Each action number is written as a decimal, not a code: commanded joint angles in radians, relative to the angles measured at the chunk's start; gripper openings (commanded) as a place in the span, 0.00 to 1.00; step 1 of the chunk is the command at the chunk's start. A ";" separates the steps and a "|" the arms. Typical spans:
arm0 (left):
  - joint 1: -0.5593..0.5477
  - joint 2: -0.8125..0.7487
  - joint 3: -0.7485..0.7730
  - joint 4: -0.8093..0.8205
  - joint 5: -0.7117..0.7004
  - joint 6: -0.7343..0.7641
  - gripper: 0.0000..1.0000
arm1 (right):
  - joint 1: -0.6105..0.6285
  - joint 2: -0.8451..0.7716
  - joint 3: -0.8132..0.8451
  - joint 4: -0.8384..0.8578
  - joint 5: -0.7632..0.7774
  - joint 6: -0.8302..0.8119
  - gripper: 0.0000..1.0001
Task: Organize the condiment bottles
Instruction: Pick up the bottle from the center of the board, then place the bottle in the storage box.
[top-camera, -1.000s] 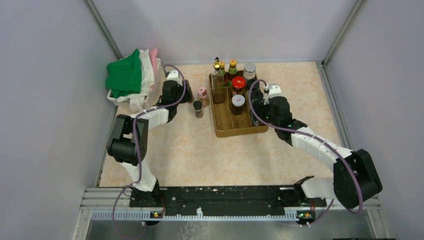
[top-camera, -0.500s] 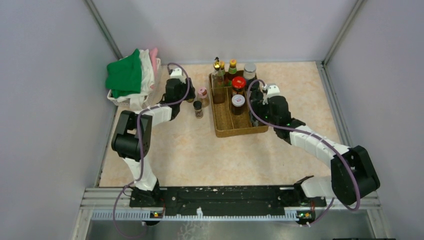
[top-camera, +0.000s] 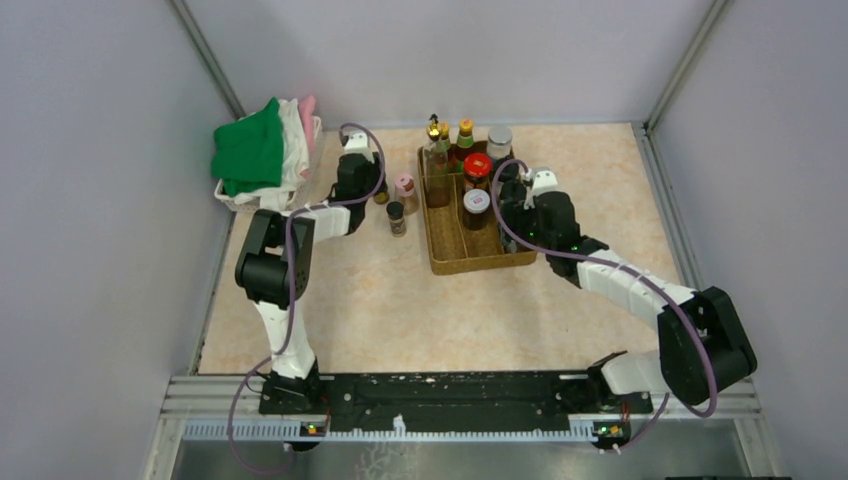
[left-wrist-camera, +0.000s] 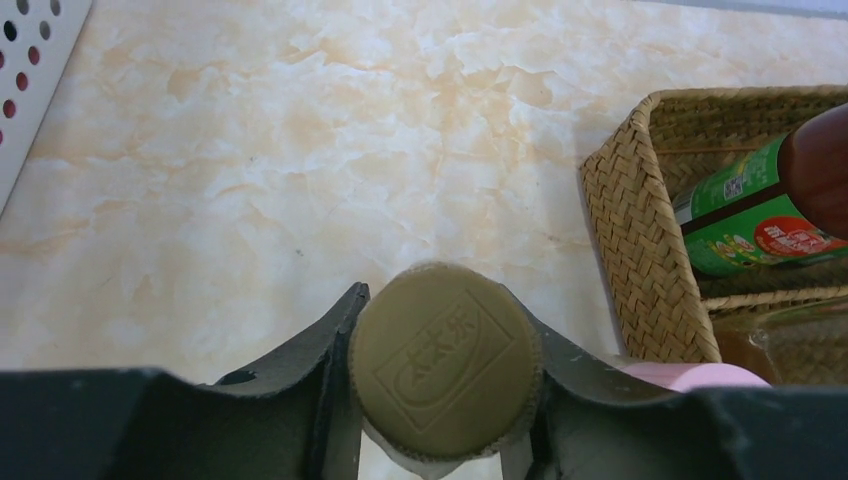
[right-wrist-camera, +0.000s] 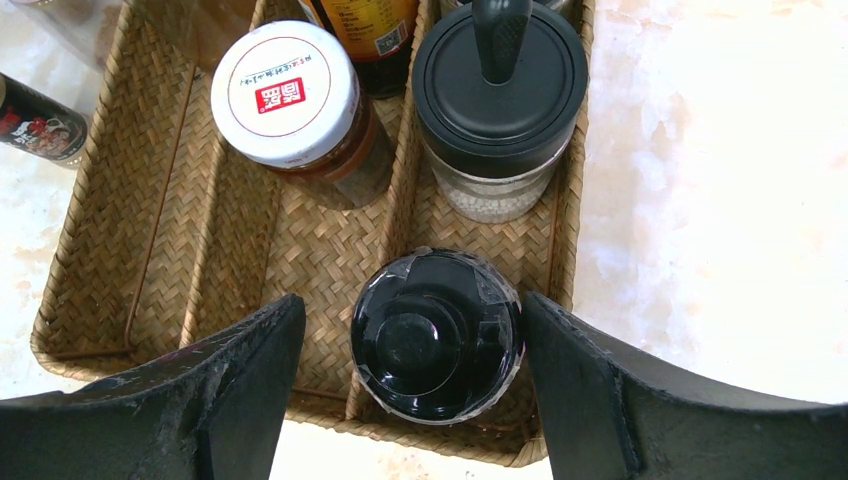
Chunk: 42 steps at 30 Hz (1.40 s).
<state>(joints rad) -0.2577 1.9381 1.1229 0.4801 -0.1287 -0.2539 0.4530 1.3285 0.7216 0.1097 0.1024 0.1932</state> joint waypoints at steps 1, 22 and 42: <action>-0.008 -0.028 0.012 0.062 -0.056 0.013 0.06 | -0.004 0.008 0.024 0.043 -0.044 0.000 0.78; -0.118 -0.604 -0.005 -0.224 0.158 0.049 0.00 | -0.004 -0.114 0.012 -0.012 -0.066 0.039 0.76; -0.405 -0.342 -0.096 0.024 -0.081 0.105 0.00 | -0.004 -0.152 -0.013 -0.034 -0.052 0.024 0.76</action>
<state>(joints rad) -0.6594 1.5631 1.0340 0.2802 -0.1246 -0.1688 0.4492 1.1988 0.7063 0.0566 0.0505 0.2287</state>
